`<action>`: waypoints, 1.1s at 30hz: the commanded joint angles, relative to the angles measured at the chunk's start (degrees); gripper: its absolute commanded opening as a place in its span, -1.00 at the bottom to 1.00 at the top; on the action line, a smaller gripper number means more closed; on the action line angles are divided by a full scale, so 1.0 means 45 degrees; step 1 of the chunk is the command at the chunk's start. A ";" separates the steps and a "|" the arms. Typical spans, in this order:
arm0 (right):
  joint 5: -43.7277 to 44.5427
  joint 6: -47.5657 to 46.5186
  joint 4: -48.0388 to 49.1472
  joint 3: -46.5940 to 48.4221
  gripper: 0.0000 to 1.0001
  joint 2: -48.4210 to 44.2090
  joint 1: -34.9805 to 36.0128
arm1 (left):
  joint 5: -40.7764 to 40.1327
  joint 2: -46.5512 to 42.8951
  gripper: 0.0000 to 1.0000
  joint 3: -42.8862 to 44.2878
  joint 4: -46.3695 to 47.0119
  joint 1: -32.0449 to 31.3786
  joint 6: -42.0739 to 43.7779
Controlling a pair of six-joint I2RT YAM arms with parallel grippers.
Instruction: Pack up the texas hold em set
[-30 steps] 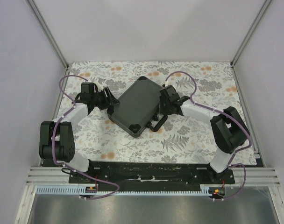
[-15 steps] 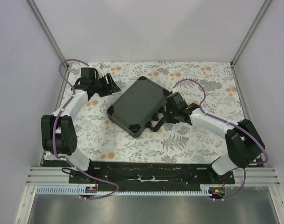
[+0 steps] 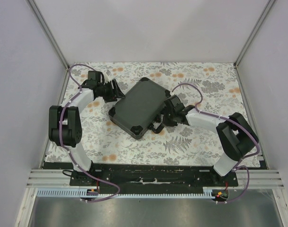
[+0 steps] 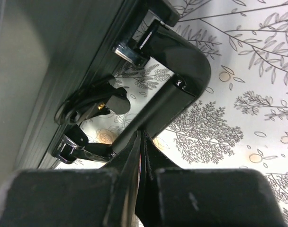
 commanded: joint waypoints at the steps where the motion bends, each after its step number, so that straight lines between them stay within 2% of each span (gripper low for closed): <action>1: -0.0466 0.0329 0.1236 0.0472 -0.92 0.0265 0.0113 | -0.0296 0.0649 0.31 0.0726 0.0223 -0.0018 -0.0076; 7: -0.0154 0.0193 0.1023 0.0843 -0.93 -0.0144 0.0269 | -0.0453 0.1314 0.25 0.1156 -0.0167 -0.0037 0.0295; 12: -0.0095 0.0173 0.0691 0.1234 -0.94 0.0616 0.0269 | -0.0181 0.1607 0.24 0.1215 -0.0070 -0.0037 0.0334; 16: 0.0646 0.0173 0.0339 0.1429 -0.94 0.1085 0.0308 | 0.0093 0.1802 0.17 0.1215 0.0144 -0.0018 0.0179; 33: 0.1428 0.0329 0.0378 0.1605 -1.00 0.2355 0.0308 | 0.0718 0.2525 -0.15 0.1235 -0.0011 -0.0056 0.0276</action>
